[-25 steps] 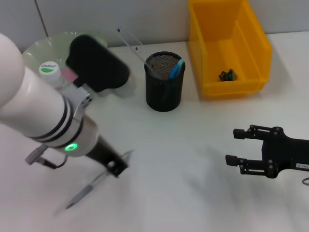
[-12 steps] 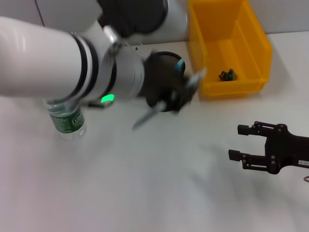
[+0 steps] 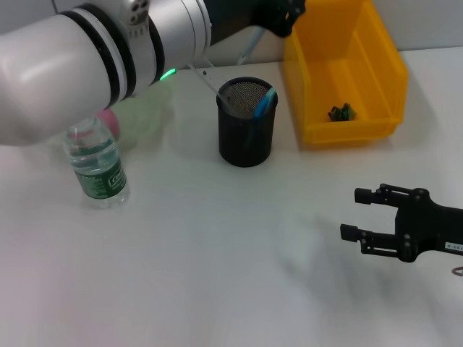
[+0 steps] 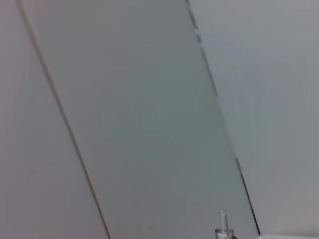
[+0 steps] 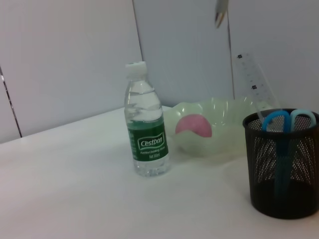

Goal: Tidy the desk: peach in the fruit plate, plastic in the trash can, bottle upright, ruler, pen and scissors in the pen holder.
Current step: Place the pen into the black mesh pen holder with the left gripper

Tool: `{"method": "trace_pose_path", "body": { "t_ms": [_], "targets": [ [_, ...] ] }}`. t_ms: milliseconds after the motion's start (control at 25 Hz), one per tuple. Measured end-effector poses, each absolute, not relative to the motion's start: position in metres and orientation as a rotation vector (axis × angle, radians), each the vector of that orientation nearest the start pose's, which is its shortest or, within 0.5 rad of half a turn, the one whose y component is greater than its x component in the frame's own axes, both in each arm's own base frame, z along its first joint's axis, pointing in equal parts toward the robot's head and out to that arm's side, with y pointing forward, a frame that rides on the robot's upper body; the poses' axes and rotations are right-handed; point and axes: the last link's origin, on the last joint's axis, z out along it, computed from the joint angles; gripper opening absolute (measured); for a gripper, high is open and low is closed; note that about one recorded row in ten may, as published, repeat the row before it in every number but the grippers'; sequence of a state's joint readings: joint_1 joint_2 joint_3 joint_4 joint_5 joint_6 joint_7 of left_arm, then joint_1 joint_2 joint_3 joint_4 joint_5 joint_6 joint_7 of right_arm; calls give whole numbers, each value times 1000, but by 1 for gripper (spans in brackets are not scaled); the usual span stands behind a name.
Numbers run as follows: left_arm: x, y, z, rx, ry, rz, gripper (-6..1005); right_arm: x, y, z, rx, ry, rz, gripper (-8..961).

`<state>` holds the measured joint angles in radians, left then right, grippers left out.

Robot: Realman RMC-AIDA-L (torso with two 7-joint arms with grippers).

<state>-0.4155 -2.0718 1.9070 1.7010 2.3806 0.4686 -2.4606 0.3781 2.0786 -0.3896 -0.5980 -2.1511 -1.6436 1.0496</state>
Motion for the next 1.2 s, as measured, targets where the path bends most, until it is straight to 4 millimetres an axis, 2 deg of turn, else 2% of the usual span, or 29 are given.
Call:
{"method": "trace_pose_path", "body": {
  "t_ms": [200, 240, 360, 480, 600, 680, 840, 920, 1080, 1200],
  "targets": [
    [-21, 351, -25, -2293, -86, -655, 182, 329, 270, 14, -2562, 540, 681, 748],
    [-27, 353, -32, -2284, -118, -684, 182, 329, 270, 14, -2562, 540, 682, 748],
    [-29, 354, -37, -2274, -127, -698, 182, 329, 270, 14, -2561, 540, 680, 748],
    [-35, 354, -53, -2195, -124, -739, 182, 329, 271, 14, -2560, 539, 679, 748],
    [-35, 354, -53, -2195, -124, -739, 182, 328, 272, 14, -2560, 537, 678, 748],
    [-41, 360, -64, -2090, -125, -782, 182, 328, 273, 14, -2560, 536, 678, 748],
    [-46, 364, -68, -2062, -146, -796, 182, 328, 273, 14, -2560, 538, 680, 748],
    [-59, 373, -74, -2000, -197, -860, 181, 328, 273, 14, -2561, 540, 680, 748],
    [-72, 374, -80, -1996, -184, -950, 181, 328, 273, 13, -2562, 544, 681, 748],
    [-78, 374, -85, -2011, -183, -954, 181, 327, 273, 13, -2562, 544, 682, 748]
  ]
}}
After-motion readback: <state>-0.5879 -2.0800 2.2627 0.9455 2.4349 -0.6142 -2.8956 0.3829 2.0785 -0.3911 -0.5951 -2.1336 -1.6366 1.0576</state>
